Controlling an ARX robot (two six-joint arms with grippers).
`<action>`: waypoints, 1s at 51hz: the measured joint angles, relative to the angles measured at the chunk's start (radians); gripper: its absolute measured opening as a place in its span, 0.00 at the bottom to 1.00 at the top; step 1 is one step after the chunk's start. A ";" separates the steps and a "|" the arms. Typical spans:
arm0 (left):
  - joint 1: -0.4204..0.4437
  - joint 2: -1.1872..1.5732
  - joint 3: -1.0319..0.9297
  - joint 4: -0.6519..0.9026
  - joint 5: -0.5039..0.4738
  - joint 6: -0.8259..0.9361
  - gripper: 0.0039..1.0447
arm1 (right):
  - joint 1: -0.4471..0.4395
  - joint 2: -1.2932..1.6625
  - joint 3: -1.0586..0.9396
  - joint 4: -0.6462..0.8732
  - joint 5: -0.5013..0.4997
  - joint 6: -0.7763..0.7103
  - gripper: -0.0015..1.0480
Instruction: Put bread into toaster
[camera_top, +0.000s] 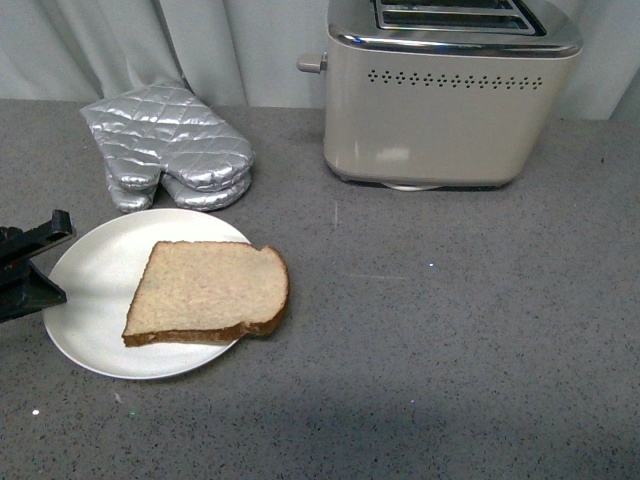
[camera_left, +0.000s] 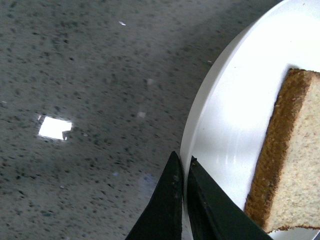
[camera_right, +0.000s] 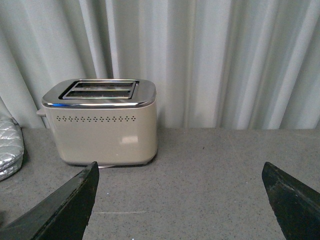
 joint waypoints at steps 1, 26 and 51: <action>-0.004 -0.005 0.000 -0.003 0.005 -0.005 0.03 | 0.000 0.000 0.000 0.000 0.000 0.000 0.91; -0.370 0.114 0.235 -0.049 0.000 -0.204 0.03 | 0.000 0.000 0.000 0.000 0.000 0.000 0.91; -0.573 0.331 0.488 -0.095 -0.023 -0.391 0.09 | 0.000 0.000 0.000 0.000 0.000 0.000 0.91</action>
